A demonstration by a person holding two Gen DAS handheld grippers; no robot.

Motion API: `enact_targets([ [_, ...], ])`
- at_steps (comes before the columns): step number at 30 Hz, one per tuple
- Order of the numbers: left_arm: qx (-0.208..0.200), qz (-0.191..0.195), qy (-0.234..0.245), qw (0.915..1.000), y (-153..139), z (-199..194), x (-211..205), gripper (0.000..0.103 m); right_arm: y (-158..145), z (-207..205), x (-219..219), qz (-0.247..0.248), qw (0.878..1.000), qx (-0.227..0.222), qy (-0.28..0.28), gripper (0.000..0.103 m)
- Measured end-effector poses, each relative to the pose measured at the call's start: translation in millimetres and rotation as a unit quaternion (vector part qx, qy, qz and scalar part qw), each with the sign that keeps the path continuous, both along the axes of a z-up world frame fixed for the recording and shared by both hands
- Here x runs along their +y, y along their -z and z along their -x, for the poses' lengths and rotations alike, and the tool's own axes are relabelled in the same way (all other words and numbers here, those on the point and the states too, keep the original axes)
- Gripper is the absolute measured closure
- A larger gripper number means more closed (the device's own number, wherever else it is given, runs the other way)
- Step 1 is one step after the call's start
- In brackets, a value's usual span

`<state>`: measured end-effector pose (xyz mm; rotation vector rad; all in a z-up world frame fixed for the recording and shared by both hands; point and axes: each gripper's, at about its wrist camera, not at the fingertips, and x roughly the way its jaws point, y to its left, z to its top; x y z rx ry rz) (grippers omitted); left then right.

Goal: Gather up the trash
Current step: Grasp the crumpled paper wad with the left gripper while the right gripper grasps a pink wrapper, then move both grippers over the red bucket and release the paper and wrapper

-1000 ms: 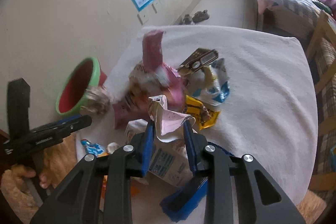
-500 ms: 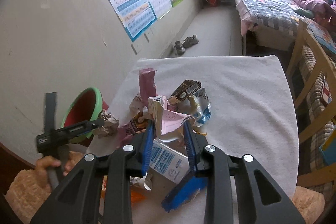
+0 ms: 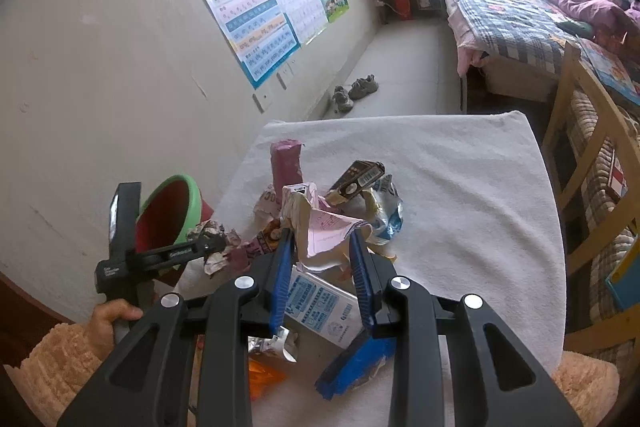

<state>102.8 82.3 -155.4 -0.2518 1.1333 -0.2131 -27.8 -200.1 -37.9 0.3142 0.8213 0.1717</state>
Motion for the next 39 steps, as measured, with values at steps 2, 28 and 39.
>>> enact_targets([
  [2,-0.020,-0.001,0.001,0.9998,-14,8,1,0.064,-5,-1,2,-0.002,1.000,-0.007,-0.002,0.075],
  [28,-0.157,-0.059,-0.085,0.9823,-103,58,98,0.064,-46,-78,167,0.013,0.986,-0.053,-0.155,0.074],
  [39,-0.122,-0.060,-0.139,0.9809,-75,39,158,0.064,-16,-125,243,0.011,0.979,-0.023,-0.201,0.074],
])
